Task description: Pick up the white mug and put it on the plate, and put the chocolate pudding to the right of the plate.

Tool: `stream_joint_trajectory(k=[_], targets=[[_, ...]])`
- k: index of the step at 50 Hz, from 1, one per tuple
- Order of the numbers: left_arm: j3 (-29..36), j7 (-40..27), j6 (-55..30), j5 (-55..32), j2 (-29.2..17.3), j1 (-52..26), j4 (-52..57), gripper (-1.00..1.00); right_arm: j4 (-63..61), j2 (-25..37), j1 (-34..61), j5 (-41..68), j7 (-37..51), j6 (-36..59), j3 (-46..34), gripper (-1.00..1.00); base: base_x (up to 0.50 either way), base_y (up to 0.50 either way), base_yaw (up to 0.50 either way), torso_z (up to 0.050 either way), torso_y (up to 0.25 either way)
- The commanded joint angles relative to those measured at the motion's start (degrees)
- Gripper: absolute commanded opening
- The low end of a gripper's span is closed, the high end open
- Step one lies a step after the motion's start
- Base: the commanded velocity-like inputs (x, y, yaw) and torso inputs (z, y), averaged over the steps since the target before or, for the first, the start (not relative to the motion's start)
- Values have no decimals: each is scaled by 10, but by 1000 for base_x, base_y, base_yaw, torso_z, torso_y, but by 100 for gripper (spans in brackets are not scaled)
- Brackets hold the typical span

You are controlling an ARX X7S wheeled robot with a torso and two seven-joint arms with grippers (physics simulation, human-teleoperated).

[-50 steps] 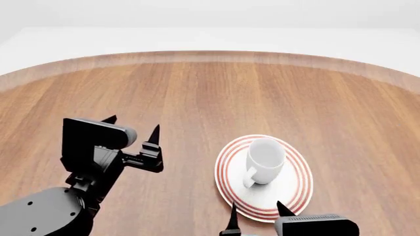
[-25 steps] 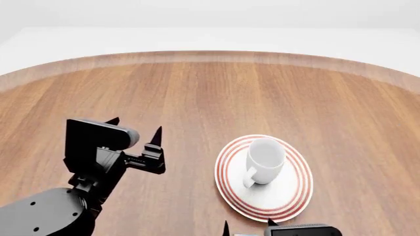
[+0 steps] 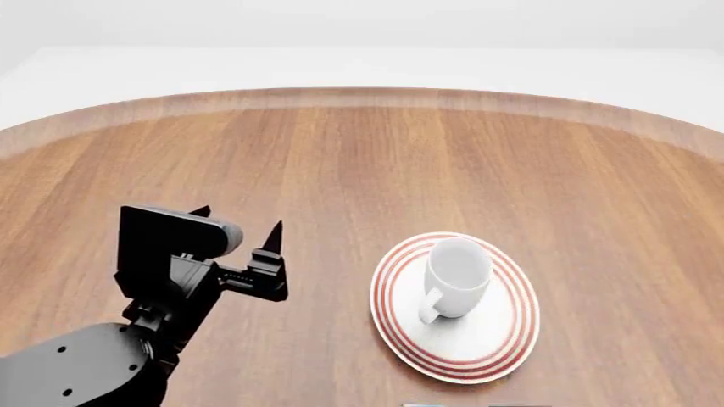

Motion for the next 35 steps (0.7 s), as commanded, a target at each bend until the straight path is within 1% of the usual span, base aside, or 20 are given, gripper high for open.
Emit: stream_joint_trajectory(k=[1, 17, 35], targets=[[-15, 15, 3, 1, 15, 4, -1, 100, 7, -8, -9, 3, 1, 0, 8, 100, 0, 0, 0, 0, 0], [-16, 16, 5, -1, 17, 9, -3, 100, 34, -4, -33, 3, -6, -24, 5, 100, 0, 0, 0, 0, 0], [-17, 17, 5, -3, 22, 13, -9, 100, 57, 6, -59, -40, -25, -49, -45, 100, 0, 0, 0, 0, 0]])
